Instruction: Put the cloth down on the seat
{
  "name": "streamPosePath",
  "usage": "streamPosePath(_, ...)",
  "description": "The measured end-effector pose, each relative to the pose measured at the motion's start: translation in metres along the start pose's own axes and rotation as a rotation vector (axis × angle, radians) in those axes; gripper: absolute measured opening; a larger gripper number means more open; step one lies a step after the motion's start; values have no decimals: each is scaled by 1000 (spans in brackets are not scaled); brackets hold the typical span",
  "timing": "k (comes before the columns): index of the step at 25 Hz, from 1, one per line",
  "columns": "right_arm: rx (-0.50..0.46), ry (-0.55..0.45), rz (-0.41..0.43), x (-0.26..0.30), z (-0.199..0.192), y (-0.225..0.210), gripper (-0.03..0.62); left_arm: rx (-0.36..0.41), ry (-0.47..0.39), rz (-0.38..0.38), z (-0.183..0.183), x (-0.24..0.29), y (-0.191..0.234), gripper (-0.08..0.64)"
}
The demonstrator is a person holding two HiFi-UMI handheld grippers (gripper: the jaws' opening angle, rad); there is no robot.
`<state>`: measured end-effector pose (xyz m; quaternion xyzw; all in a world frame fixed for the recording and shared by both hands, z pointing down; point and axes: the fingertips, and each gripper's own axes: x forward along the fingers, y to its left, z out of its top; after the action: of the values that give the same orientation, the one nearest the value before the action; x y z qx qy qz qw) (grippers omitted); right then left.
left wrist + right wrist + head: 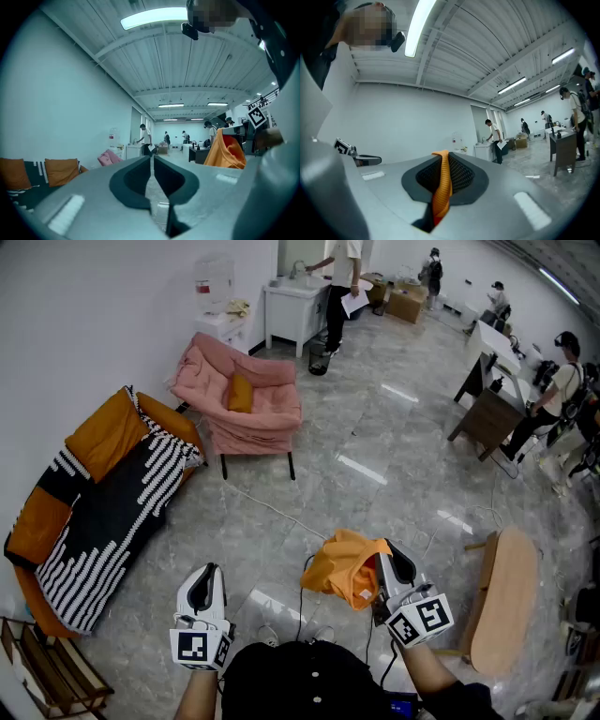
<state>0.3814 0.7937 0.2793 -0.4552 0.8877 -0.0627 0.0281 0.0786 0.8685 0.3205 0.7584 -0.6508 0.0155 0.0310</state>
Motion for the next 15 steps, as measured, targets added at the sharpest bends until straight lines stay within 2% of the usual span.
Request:
streamPosePath(7, -11, -5, -10, 7, -1, 13, 37, 5, -9, -17, 2, -1, 12, 25)
streamPosePath(15, 25, -23, -78, 16, -8, 31, 37, 9, -5, -60, 6, -5, 41, 25)
